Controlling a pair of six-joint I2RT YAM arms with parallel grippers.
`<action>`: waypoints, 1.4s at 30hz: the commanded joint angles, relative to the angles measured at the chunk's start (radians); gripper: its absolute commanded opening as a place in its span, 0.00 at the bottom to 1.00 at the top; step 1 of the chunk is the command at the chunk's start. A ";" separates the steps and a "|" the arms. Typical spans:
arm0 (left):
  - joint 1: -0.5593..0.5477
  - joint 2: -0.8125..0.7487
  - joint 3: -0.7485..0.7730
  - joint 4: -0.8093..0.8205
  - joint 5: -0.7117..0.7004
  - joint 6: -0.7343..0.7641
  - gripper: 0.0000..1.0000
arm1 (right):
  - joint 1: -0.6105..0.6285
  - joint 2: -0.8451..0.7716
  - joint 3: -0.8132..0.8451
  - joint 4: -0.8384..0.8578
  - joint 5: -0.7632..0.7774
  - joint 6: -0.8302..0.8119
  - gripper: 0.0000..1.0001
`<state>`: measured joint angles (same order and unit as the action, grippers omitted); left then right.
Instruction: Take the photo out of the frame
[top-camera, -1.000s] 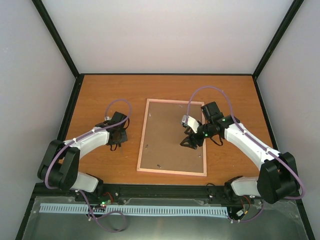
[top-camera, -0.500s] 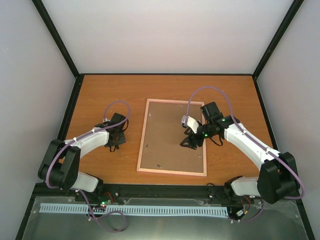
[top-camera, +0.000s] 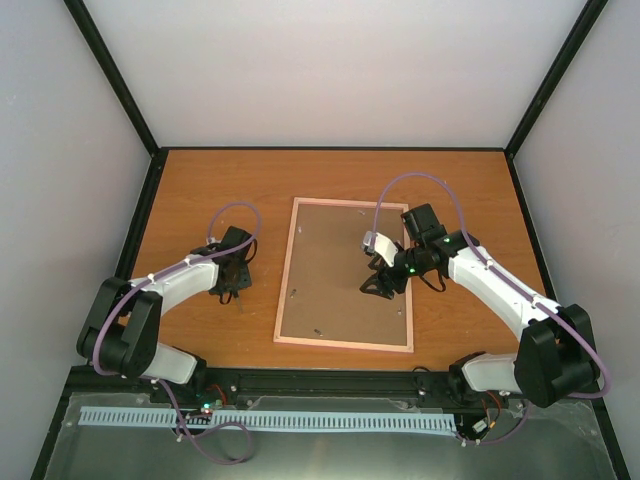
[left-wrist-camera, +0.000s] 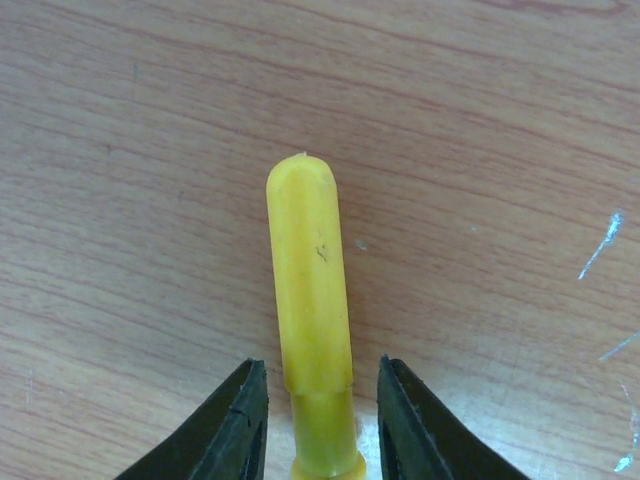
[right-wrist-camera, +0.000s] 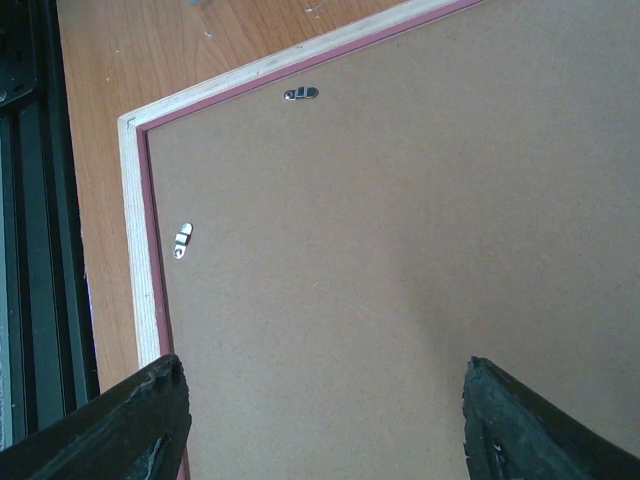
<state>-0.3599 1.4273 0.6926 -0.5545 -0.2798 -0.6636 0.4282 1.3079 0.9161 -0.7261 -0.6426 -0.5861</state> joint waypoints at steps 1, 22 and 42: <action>0.004 -0.014 0.032 -0.029 0.022 -0.013 0.32 | 0.010 0.002 -0.005 -0.006 -0.006 -0.005 0.73; 0.001 -0.397 0.157 0.138 0.254 0.418 1.00 | 0.452 -0.024 -0.121 -0.065 0.441 -0.081 0.66; 0.007 -0.428 0.046 0.151 -0.130 0.292 1.00 | 0.591 0.030 -0.259 0.023 0.604 -0.052 0.54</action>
<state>-0.3580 0.9977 0.6834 -0.3752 -0.3668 -0.4137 1.0050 1.3159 0.6678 -0.7490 -0.0990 -0.6559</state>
